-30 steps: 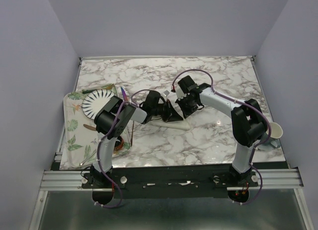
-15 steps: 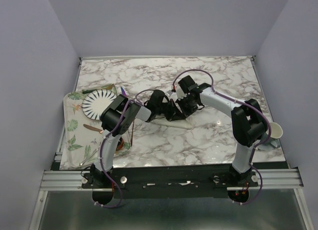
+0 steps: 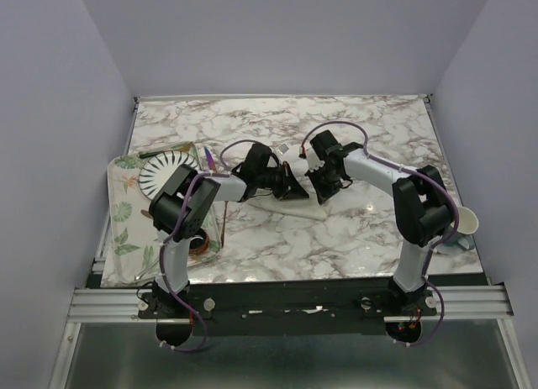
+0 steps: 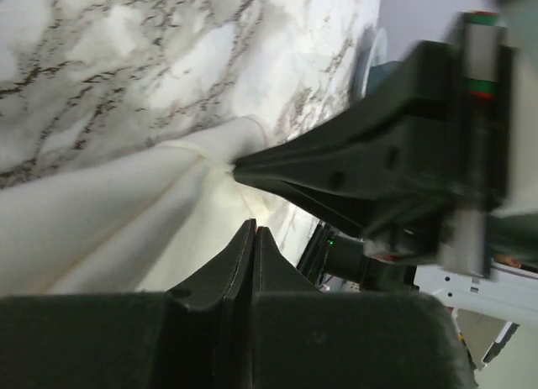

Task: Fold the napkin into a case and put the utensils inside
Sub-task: Stuff the top corner of the smaller-rectangle-folded napkin into the folded napkin.

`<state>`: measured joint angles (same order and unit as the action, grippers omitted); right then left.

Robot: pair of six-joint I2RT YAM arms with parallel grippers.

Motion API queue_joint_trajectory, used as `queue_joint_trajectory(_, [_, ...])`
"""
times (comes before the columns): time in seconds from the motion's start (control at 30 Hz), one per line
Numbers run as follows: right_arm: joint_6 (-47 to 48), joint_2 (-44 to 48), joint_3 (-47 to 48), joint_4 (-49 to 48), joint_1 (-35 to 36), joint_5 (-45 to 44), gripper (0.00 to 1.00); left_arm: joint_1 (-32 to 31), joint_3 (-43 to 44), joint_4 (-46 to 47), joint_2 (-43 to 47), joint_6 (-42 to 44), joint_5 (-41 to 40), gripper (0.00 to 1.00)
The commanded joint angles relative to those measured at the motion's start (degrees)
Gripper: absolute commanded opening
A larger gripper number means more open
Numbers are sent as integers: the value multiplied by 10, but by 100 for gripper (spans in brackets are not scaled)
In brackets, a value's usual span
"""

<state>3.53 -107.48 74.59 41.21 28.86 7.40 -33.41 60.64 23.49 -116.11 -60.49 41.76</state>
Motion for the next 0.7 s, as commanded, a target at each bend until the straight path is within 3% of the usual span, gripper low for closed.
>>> queue_joint_trajectory(0.0, [4,-5,-8,-9,1,20,1,3,-18,-50,46,34,4,7])
queue_joint_trajectory(0.17, [4,2,-8,-9,1,29,1,4,-11,-79,11,35,-11,1])
queue_joint_trajectory(0.4, [8,-4,5,4,1,55,1,-5,44,-81,-67,16,-38,0])
queue_joint_trajectory(0.67, [12,-47,-5,7,1,37,1,-5,18,26,-96,-88,-25,0])
